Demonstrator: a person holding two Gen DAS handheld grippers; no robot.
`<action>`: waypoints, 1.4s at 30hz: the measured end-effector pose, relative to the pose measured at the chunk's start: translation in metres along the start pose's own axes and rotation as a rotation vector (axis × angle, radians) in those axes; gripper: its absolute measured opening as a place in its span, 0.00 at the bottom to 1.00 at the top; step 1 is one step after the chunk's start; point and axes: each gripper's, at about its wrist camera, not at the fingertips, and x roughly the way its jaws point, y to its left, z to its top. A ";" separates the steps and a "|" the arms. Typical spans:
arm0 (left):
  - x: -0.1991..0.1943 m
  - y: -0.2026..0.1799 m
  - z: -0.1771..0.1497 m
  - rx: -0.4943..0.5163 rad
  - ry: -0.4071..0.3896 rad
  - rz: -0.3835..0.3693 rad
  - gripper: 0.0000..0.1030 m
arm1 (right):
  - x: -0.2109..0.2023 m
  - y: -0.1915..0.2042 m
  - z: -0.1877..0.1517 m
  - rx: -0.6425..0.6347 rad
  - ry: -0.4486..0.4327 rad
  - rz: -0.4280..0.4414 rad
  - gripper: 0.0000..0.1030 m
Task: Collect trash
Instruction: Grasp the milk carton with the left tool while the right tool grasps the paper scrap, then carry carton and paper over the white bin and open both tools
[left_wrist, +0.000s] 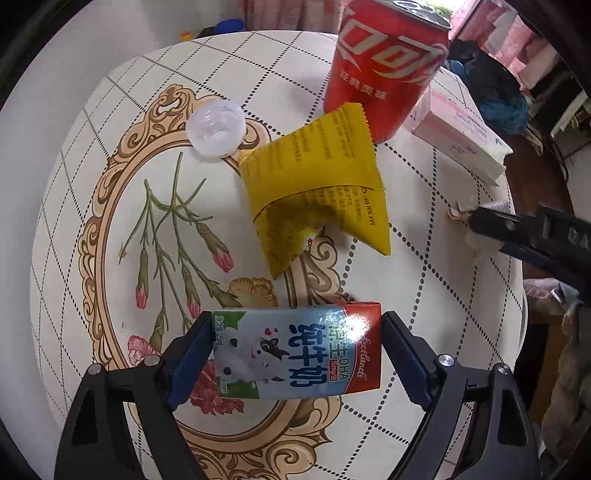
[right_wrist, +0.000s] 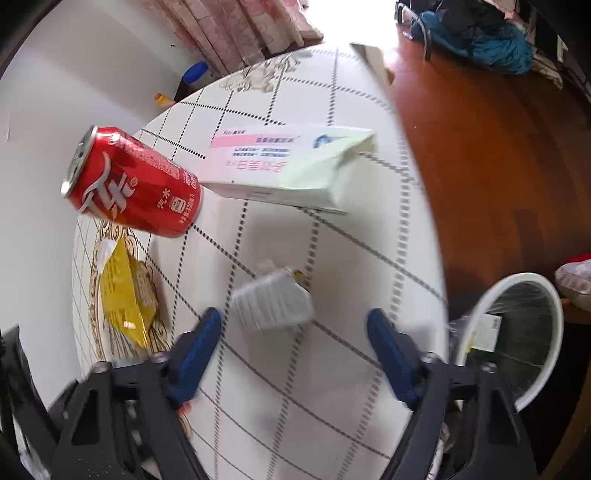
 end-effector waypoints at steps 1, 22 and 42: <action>0.002 0.001 0.002 0.000 0.008 -0.005 0.87 | 0.001 0.001 0.001 0.002 0.001 0.025 0.50; 0.011 0.013 0.006 0.037 0.006 0.001 0.88 | -0.054 -0.021 -0.042 -0.017 -0.087 -0.044 0.34; -0.157 -0.087 -0.015 0.181 -0.327 -0.111 0.88 | -0.197 -0.097 -0.106 0.018 -0.365 -0.123 0.33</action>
